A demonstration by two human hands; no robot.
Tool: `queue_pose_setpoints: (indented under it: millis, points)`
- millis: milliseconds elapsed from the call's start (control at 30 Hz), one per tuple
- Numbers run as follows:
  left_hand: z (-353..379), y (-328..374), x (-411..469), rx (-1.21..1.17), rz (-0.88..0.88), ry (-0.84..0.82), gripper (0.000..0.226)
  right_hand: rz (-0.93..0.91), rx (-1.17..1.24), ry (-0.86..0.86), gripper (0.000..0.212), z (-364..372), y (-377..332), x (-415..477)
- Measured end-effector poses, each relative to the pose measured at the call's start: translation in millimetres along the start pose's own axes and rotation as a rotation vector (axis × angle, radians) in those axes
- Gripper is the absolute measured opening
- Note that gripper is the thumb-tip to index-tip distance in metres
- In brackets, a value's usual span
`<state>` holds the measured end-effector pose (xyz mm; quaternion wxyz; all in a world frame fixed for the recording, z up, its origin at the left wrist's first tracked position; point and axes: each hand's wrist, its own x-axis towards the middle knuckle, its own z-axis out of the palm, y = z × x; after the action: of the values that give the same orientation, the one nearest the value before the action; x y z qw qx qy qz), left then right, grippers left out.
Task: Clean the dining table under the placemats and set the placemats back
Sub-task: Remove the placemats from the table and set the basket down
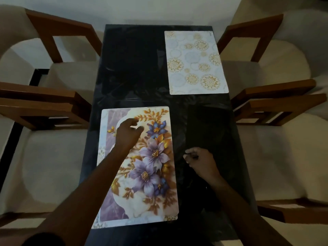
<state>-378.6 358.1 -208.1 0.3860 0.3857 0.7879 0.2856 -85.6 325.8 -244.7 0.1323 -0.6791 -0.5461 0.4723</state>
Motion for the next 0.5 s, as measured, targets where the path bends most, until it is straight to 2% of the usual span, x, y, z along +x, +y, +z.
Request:
queue_pose_setpoints:
  millis: [133, 233, 300, 433, 500]
  points:
    - [39.8, 56.0, 48.8, -0.030, -0.001, -0.112, 0.028, 0.063, 0.072, 0.141, 0.019, -67.9, -19.8, 55.4]
    - [66.6, 91.6, 78.2, -0.093, -0.020, -0.166, 0.010, -0.004, 0.103, 0.265, 0.028, -119.0, -30.9, 106.7]
    - [82.4, 111.7, 96.3, -0.196, -0.050, -0.162, 0.011, -0.015, 0.121, 0.311, 0.035, -144.5, -35.2, 141.3]
    - [113.0, 143.3, 137.0, -0.406, -0.232, -0.104, 0.019, -0.012, 0.086, 0.331, 0.052, -178.5, -40.6, 208.8]
    - [125.5, 150.9, 159.9, -0.444, -0.290, -0.092, 0.005, -0.013, 0.029, 0.317, 0.050, -188.4, -42.1, 236.5]
